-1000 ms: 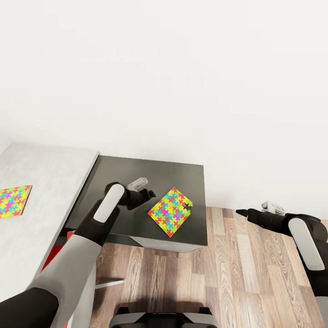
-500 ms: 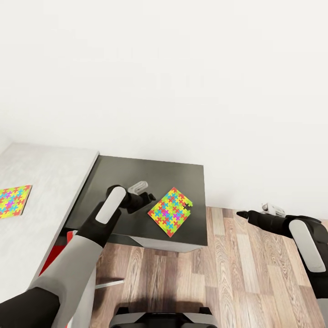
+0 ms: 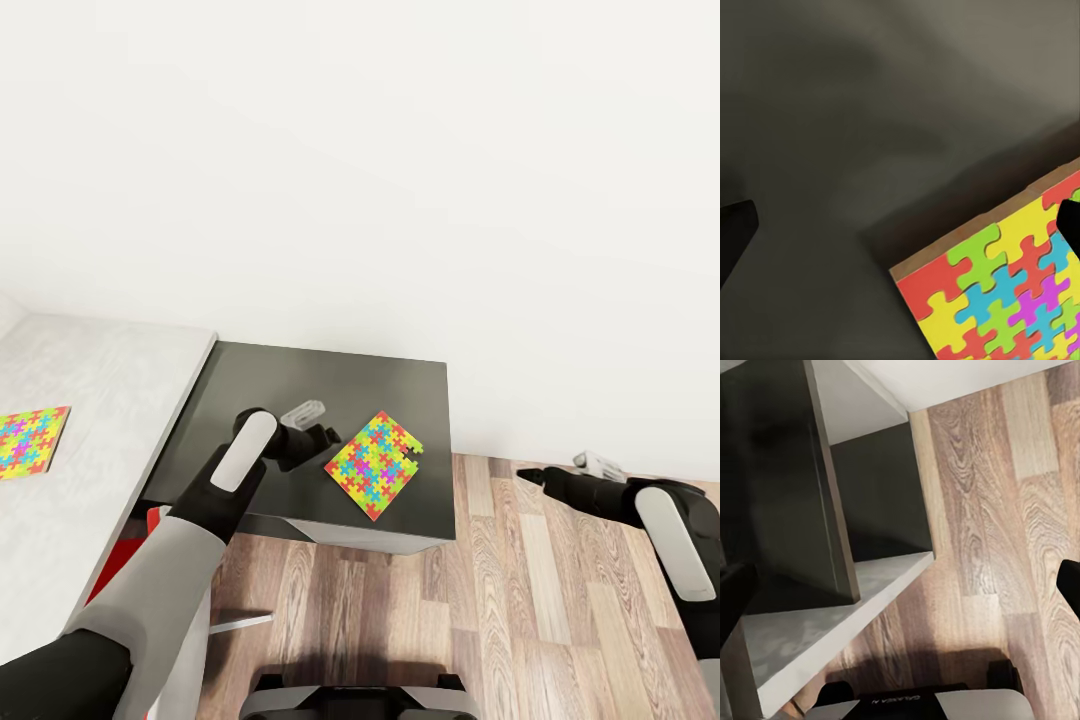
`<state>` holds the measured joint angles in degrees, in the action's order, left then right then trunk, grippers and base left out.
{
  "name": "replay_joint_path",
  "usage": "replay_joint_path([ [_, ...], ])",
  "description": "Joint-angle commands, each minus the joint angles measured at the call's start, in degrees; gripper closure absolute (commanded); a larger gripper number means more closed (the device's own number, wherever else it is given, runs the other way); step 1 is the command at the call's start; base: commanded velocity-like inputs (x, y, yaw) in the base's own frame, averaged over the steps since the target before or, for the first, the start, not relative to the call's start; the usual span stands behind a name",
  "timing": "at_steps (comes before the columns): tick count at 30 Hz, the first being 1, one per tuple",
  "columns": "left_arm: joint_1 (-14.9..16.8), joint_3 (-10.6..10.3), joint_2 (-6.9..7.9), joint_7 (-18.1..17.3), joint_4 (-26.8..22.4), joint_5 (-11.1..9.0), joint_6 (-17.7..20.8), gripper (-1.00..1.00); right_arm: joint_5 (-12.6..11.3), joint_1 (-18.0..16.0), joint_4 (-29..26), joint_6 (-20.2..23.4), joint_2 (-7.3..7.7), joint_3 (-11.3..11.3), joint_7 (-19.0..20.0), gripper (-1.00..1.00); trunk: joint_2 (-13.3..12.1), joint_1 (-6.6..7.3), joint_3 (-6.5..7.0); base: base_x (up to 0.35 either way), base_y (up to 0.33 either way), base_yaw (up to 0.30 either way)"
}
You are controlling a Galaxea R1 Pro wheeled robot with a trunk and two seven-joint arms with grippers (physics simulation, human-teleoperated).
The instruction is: Put all the toys in the child's room - the three board games (two on the bed and one on the table), the two jigsaw puzzles on the table, and the tennis ball on the table - inside the toy box on the table in the child's room.
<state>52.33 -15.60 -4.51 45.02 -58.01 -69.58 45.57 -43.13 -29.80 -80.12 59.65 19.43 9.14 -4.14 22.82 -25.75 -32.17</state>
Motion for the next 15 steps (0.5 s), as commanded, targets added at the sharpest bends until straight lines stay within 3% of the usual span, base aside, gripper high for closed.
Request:
replay_joint_path([
  [1,0.0,0.0,0.01,0.6,0.1,-0.6,0.0,-1.00,-0.4,0.0,0.0,0.2,0.05,0.0,0.4,-1.00,0.1,-0.03,-0.08,0.000,0.000,0.000],
  [6,0.0,-0.1,0.02,0.5,0.8,-0.6,-0.8,-1.00,-0.1,0.1,0.1,0.2,0.18,0.1,2.9,-1.00,0.1,-0.03,-0.08,0.000,0.000,0.000],
  [15,0.1,-0.1,0.03,-0.4,2.3,-0.5,-1.8,-1.00,-0.1,0.1,0.1,0.2,0.25,0.2,3.9,-1.00,0.1,-0.03,-0.08,0.000,0.000,-0.030],
])
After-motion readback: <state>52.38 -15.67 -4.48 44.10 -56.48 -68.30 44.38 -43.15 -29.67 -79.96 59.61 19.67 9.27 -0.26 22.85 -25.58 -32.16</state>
